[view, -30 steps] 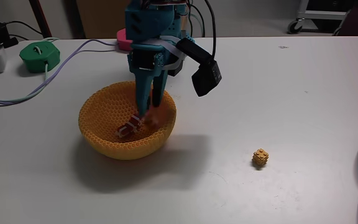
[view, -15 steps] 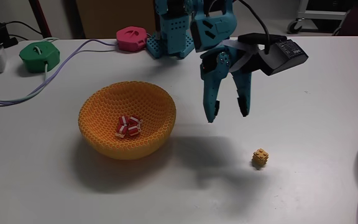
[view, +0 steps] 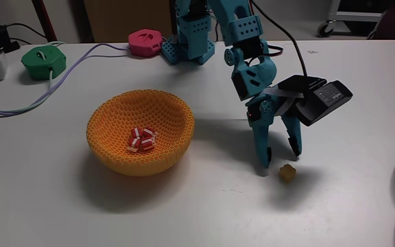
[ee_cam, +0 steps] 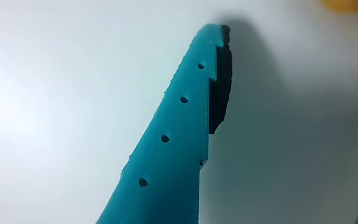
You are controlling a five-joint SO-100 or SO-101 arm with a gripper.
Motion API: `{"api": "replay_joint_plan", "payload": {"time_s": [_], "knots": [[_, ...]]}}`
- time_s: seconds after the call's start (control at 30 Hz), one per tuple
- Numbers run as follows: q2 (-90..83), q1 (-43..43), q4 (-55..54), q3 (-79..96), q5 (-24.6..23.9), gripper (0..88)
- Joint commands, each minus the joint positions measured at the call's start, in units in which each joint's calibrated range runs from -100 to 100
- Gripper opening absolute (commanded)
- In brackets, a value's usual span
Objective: Place cube pieces into the yellow basket
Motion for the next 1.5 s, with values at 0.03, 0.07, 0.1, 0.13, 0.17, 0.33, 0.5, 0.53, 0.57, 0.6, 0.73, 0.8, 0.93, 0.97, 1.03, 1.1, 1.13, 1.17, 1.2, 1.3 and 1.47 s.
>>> {"api": "replay_joint_plan", "payload": {"time_s": [0.03,0.07,0.1,0.13,0.17,0.33,0.5,0.53,0.57,0.6,0.73,0.8,0.93,0.97,1.03,1.1,1.13,1.17,1.2,1.3,1.47], "knots": [[3.5,-0.2,-2.1,-7.1,0.0,33.4],[4.4,0.2,-2.5,-7.9,0.2,33.0],[5.3,0.5,-3.1,-8.4,0.3,32.4],[6.0,1.0,-3.7,-9.0,0.6,31.6],[6.7,1.6,-4.2,-9.7,0.8,30.9],[10.6,4.1,-4.4,-14.5,1.9,18.2],[10.8,5.6,-2.1,-16.6,4.3,0.0],[9.3,5.9,-0.1,-16.6,5.6,0.0],[6.7,6.4,3.6,-16.7,7.6,0.0],[4.0,7.0,7.6,-16.8,9.7,0.0],[-9.2,10.0,33.6,-20.5,17.9,0.0],[-15.2,12.4,47.6,-22.5,21.0,0.0],[-25.7,19.3,66.4,-21.3,25.4,0.0],[-27.9,21.3,69.7,-20.6,26.8,0.0],[-30.9,25.7,75.0,-19.9,29.5,0.0],[-32.6,30.0,79.6,-19.9,32.4,0.0],[-33.0,32.1,81.2,-19.9,34.0,0.0],[-33.1,34.0,82.8,-19.9,35.4,0.0],[-33.2,35.7,83.7,-19.9,36.8,0.0],[-32.9,38.5,85.8,-20.8,41.1,18.3],[-33.7,38.0,93.0,-21.3,41.6,45.7]]}}
